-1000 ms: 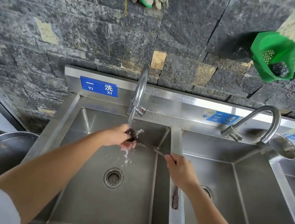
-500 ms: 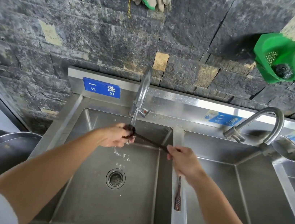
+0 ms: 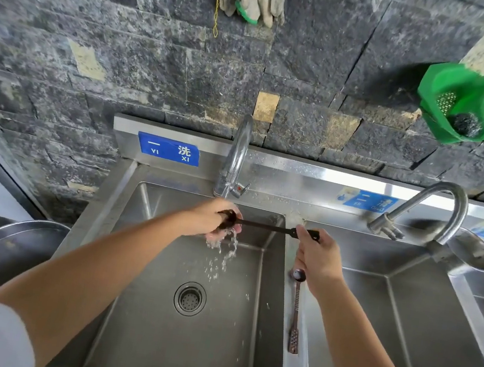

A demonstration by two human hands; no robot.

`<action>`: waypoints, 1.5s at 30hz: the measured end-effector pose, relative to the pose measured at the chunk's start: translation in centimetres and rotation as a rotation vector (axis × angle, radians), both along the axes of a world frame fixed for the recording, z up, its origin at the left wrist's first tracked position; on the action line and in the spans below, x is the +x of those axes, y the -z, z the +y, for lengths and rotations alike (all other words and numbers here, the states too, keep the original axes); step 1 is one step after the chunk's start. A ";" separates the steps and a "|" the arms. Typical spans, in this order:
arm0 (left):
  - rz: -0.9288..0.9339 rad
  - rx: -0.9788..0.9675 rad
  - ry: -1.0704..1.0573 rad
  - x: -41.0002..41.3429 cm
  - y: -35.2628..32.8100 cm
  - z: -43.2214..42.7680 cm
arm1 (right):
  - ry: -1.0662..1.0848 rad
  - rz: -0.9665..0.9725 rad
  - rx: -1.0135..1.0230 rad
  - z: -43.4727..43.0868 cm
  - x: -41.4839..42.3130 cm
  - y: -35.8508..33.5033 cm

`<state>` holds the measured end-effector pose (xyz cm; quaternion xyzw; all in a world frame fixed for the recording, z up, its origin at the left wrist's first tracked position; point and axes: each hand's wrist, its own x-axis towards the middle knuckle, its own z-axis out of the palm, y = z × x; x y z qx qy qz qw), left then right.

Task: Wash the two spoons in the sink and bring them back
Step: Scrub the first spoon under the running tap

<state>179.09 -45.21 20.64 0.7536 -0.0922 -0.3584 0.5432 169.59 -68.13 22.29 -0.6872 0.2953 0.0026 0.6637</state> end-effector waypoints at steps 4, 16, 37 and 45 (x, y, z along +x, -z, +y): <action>0.307 -0.277 -0.229 0.7 0.7 1.1 | 0.020 -0.070 0.170 0.5 0.3 0.2; 0.514 -0.634 -0.561 0.0 -1.0 3.4 | 0.269 0.021 0.802 5.3 4.5 4.5; -0.531 0.610 -0.306 -1.7 2.2 6.7 | 0.140 0.090 0.833 18.1 6.7 4.7; -0.438 0.598 -0.329 -2.3 3.1 11.2 | 0.316 0.116 0.875 14.1 6.6 4.7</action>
